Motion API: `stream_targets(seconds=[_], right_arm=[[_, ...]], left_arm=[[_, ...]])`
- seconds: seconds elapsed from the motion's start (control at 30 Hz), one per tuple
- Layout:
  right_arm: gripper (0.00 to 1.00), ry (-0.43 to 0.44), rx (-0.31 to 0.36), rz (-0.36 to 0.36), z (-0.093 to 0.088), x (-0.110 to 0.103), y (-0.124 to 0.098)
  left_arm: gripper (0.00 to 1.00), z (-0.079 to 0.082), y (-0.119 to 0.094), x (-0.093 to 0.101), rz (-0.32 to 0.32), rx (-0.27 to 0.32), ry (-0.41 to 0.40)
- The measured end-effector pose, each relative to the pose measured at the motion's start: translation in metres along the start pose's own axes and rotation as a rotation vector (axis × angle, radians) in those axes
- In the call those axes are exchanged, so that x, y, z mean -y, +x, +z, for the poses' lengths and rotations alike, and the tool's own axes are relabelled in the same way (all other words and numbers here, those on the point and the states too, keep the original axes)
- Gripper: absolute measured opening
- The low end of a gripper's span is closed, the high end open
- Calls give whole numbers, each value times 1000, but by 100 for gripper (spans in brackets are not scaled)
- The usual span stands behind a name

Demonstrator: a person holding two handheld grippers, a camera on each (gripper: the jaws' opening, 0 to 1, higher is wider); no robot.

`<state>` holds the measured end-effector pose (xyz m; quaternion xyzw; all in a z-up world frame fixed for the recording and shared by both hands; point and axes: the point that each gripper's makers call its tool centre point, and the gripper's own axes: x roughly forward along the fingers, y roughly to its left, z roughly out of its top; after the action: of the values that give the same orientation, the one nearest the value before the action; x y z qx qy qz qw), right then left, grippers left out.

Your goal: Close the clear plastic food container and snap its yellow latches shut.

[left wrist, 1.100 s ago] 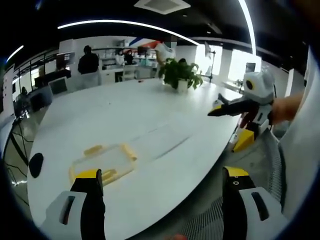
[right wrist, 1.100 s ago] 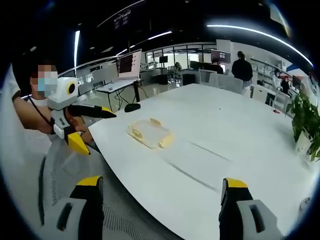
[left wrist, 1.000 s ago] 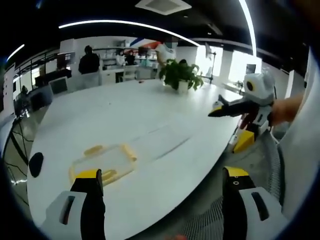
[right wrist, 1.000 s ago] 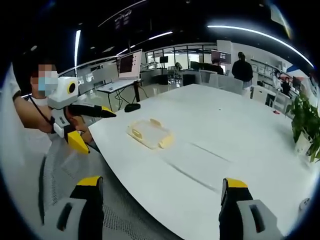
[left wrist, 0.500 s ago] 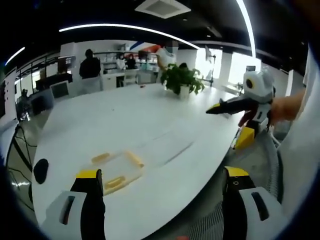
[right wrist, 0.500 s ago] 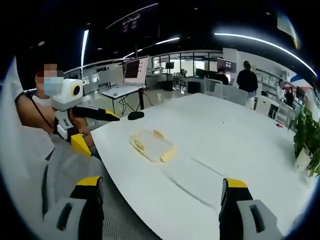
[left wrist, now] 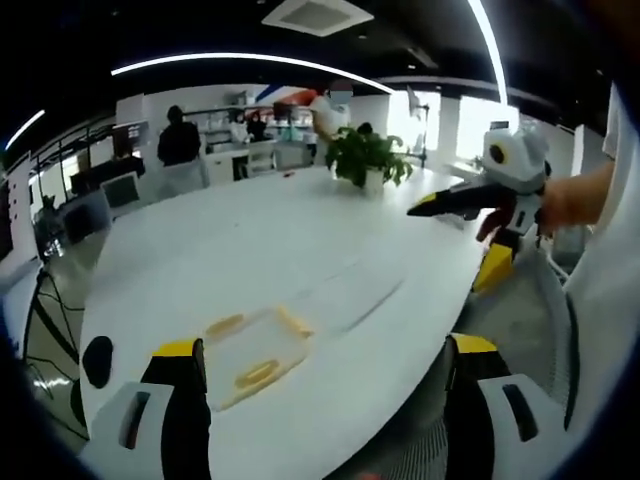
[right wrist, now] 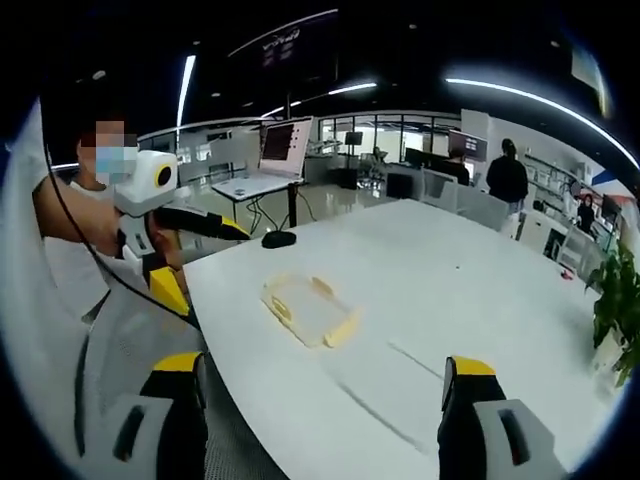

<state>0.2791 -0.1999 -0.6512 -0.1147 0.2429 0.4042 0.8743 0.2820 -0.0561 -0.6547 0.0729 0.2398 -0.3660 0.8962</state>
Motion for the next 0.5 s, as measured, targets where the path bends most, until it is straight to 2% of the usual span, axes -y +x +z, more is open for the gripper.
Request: stream_targets(seconds=[0.1,0.5], right_arm=[[97,-20,6,5,5,0,6],[96,-46,-13,47,13,-6,29]], left_arm=[[99,-2,-1,-6,-16,-5,-30],[99,-6,0,-20,-44,-31,18]])
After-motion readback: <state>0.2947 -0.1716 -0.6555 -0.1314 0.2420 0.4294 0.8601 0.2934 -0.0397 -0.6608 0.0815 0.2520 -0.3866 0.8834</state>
